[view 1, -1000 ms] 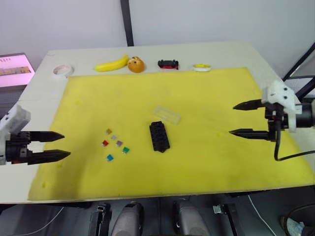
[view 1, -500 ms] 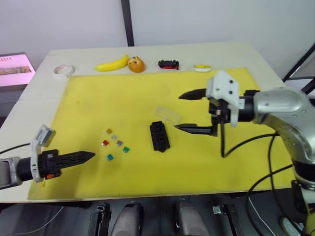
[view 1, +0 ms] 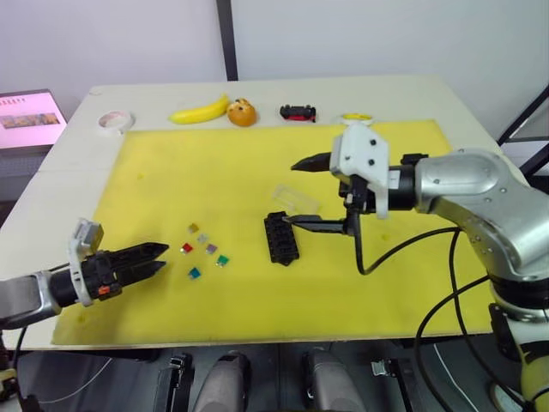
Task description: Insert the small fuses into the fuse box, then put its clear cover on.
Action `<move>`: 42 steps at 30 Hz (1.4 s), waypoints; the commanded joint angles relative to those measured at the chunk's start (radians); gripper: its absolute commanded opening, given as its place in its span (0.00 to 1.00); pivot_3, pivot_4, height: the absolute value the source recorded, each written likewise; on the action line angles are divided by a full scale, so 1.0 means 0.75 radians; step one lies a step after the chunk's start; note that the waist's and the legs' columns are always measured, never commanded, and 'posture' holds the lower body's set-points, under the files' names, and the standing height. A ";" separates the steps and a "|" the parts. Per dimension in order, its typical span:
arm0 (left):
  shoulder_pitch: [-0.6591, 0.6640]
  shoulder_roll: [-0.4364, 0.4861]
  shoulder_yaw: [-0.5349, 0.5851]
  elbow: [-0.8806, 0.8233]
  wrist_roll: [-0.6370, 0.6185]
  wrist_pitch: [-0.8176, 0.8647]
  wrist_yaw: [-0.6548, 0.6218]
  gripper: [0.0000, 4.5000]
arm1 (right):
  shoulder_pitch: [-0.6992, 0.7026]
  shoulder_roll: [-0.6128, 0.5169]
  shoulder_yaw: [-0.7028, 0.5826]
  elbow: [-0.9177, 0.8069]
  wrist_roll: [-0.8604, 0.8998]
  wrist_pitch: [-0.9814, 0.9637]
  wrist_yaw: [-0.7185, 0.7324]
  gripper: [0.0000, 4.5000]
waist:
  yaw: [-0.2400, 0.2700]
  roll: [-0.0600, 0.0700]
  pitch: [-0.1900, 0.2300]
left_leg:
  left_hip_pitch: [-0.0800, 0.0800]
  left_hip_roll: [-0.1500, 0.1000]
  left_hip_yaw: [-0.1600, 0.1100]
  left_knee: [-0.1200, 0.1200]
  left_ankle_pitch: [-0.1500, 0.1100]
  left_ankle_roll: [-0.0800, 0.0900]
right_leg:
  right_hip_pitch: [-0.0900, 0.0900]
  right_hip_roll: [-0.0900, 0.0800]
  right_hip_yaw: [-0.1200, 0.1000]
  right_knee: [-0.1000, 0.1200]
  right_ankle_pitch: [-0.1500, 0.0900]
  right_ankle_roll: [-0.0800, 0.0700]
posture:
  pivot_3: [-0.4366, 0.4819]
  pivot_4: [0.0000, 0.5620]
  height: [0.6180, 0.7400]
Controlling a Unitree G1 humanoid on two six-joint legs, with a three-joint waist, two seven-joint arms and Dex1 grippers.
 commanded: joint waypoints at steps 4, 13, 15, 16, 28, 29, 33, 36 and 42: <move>0.107 -0.006 -0.004 -0.102 -0.301 0.007 0.147 1.00 | -0.051 -0.004 -0.008 -0.009 -0.026 -0.048 0.016 0.99 | 0.001 -0.001 0.000 | 0.000 -0.001 0.000 0.000 0.000 0.000 | 0.000 -0.002 0.001 0.001 0.000 0.000 | 0.48 0.27 1.00; 0.326 0.019 -0.175 -0.211 -0.625 -0.229 0.393 1.00 | -0.066 0.000 -0.007 -0.005 -0.031 -0.039 0.019 0.99 | 0.004 0.000 -0.001 | 0.000 -0.002 0.000 -0.001 0.001 -0.001 | 0.000 -0.004 0.001 0.000 0.000 0.000 | 0.48 0.27 1.00; 0.325 0.014 -0.206 -0.203 -0.656 -0.297 0.445 1.00 | -0.068 0.000 -0.007 -0.004 -0.031 -0.036 0.019 0.99 | 0.005 0.000 -0.001 | 0.000 -0.003 0.000 -0.001 0.001 -0.001 | 0.000 -0.005 0.001 0.000 0.000 0.000 | 0.48 0.27 1.00; 0.321 0.007 -0.227 -0.202 -0.673 -0.327 0.468 1.00 | -0.069 0.000 -0.009 -0.005 -0.029 -0.033 0.018 0.99 | 0.006 0.000 -0.001 | 0.000 -0.003 0.000 -0.001 0.001 -0.001 | 0.000 -0.005 0.001 0.000 0.000 0.000 | 0.48 0.27 1.00; 0.309 -0.027 -0.409 -0.291 -0.810 -0.557 0.662 1.00 | -0.067 -0.003 -0.020 -0.019 -0.022 -0.005 0.001 0.99 | 0.014 0.001 -0.002 | 0.000 -0.009 0.000 0.000 0.001 -0.001 | 0.003 -0.011 -0.001 0.000 0.000 0.000 | 0.48 0.27 1.00; 0.298 -0.030 -0.422 -0.290 -0.812 -0.570 0.674 1.00 | -0.066 -0.001 -0.022 -0.021 -0.020 0.000 -0.002 0.99 | 0.014 0.001 -0.002 | 0.001 -0.009 0.000 0.000 0.001 -0.001 | 0.003 -0.011 -0.001 0.000 0.000 0.000 | 0.48 0.27 1.00; 0.264 -0.035 -0.463 -0.293 -0.816 -0.601 0.706 1.00 | -0.067 0.003 -0.022 -0.026 -0.020 0.011 -0.011 0.99 | 0.016 0.001 -0.003 | 0.001 -0.010 -0.001 0.000 0.001 -0.001 | 0.004 -0.011 -0.002 0.000 0.000 0.000 | 0.48 0.27 1.00; 0.249 -0.036 -0.484 -0.286 -0.800 -0.619 0.719 1.00 | -0.068 0.005 -0.024 -0.029 -0.017 0.018 -0.019 0.99 | 0.016 0.001 -0.003 | 0.001 -0.010 0.000 0.000 0.001 -0.001 | 0.004 -0.011 -0.003 0.000 0.000 0.000 | 0.48 0.27 1.00; 0.250 -0.042 -0.513 -0.277 -0.767 -0.619 0.709 1.00 | -0.063 0.004 -0.030 -0.043 -0.010 0.035 -0.033 0.99 | 0.016 0.001 -0.003 | 0.001 -0.011 0.000 0.000 0.001 -0.001 | 0.004 -0.011 -0.003 0.000 0.000 0.000 | 0.48 0.27 1.00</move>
